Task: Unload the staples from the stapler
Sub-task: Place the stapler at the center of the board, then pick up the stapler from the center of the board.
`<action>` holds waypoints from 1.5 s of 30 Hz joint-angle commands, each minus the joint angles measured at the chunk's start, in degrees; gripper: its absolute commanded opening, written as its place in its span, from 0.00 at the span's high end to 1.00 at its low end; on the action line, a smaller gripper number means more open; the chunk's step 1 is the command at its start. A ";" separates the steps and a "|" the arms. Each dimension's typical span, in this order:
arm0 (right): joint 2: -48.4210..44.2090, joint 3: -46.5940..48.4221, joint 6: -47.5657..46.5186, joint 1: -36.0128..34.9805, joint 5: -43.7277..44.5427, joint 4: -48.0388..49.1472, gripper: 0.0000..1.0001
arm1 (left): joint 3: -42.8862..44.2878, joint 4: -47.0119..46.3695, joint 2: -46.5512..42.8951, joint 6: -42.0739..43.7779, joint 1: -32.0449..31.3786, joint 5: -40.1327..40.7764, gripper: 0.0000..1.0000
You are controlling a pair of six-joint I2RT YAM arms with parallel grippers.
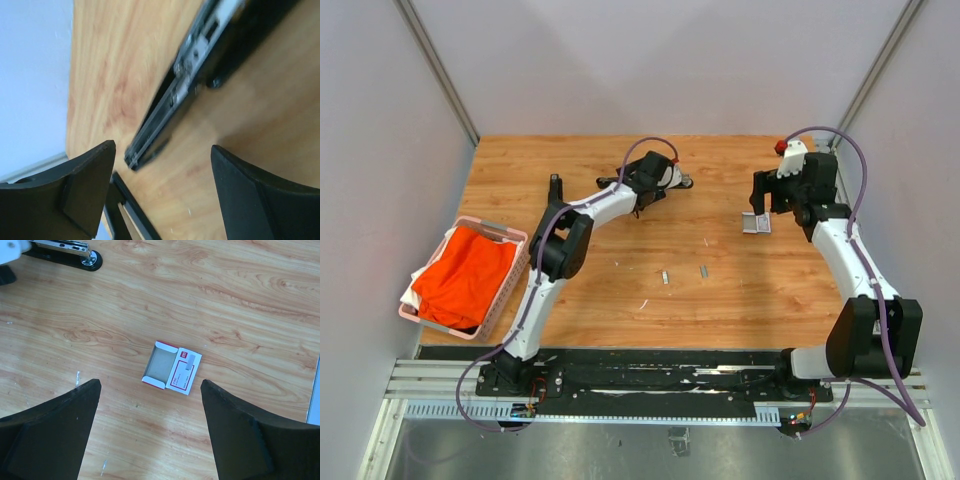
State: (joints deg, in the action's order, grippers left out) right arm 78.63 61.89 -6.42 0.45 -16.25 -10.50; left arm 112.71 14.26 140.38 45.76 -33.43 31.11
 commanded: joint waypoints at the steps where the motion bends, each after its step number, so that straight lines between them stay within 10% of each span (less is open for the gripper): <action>1: -1.51 -1.04 0.39 1.75 -2.19 1.14 0.16 | -7.17 4.25 -11.37 -5.85 1.15 -1.15 0.16; 10: -2.37 -1.72 1.58 1.75 -6.00 1.45 0.16 | -23.93 3.60 -31.78 -9.26 6.85 -0.36 0.02; 18: -3.04 -2.23 3.07 1.63 -8.47 1.97 0.16 | -34.55 -6.88 -37.60 4.70 18.75 3.00 0.02; 29: -4.21 -2.81 3.13 1.63 -9.00 2.15 0.16 | -36.67 -15.94 -32.43 24.98 25.48 -5.24 0.02; 45: -4.13 -3.28 2.86 1.75 -8.62 2.50 0.16 | -38.74 -14.46 -28.81 29.70 25.21 -17.51 0.02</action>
State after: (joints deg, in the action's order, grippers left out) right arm 74.87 59.29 -3.86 1.30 -24.36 -9.19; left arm 75.20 -1.08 113.43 75.48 -7.97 19.84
